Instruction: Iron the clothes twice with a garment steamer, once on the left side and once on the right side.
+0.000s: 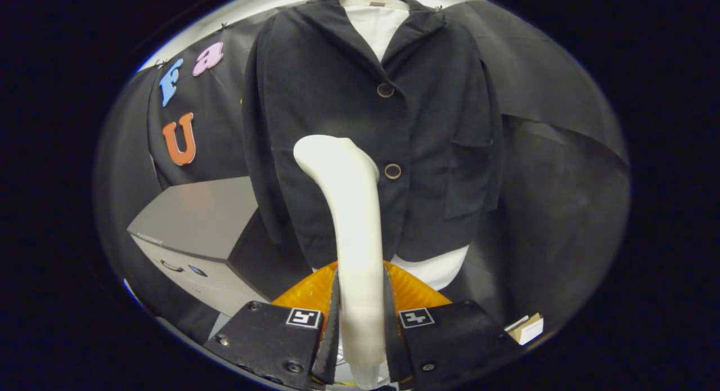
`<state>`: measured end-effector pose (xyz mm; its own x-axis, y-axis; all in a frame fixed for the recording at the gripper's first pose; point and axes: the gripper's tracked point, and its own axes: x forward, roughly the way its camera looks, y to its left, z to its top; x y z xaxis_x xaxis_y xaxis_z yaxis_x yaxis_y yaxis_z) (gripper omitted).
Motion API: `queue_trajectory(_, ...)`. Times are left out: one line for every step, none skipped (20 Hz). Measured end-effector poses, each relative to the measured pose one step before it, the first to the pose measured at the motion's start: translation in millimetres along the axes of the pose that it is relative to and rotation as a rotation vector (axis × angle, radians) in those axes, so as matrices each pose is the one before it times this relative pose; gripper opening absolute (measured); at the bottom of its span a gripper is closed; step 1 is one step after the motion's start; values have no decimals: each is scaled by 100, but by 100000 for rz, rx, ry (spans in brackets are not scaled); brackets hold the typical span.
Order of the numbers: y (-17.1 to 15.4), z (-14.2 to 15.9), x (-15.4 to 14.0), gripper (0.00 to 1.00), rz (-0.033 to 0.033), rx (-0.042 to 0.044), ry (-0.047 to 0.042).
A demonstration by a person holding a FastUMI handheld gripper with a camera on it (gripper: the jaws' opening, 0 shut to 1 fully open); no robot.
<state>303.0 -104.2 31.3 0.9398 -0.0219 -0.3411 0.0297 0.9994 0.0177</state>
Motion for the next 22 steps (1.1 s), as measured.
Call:
queue_trajectory(-203, -744, 312, 37, -389, 73, 1295)
queue_trajectory(-107, -560, 277, 37, -51, 453, 1296)
queue_trajectory(131, -558, 219, 37, 67, 498, 1408)
queue_trajectory(-11, -511, 410, 37, -100, 102, 1353)
queue_trajectory(-135, -336, 142, 37, -298, -42, 1113)
queue_trajectory(-95, -493, 297, 37, -296, -372, 1266)
queue_trajectory(-24, -793, 245, 37, -238, -154, 1236)
queue_trajectory(-37, -630, 239, 37, -84, -141, 1348)
queue_trajectory(-89, -563, 201, 37, -102, -69, 1149)
queue_trajectory(-91, -483, 279, 37, -243, -39, 1116)
queue_trajectory(-98, -679, 386, 37, -339, 94, 1007)
queue_trajectory(36, -483, 253, 37, -123, -142, 1151)
queue_trajectory(29, -529, 271, 37, -80, 8, 1077)
queue_trajectory(-8, -420, 229, 37, -59, -176, 941)
queue_trajectory(-98, -332, 199, 37, -159, 61, 641)
queue_trajectory(-45, -228, 147, 37, -118, 262, 884)
queue_trajectory(32, -126, -85, 37, 337, 1276, 239)
queue_trajectory(103, 62, -26, 37, 547, 778, 134)
queue_trajectory(-150, 23, -193, 37, 276, 746, -84)
queue_trajectory(-189, 193, -344, 37, 295, 661, -496)
queue_trajectory(-173, 213, -573, 37, 499, 479, -655)
queue_trajectory(-290, 318, -591, 37, 526, 1033, -919)
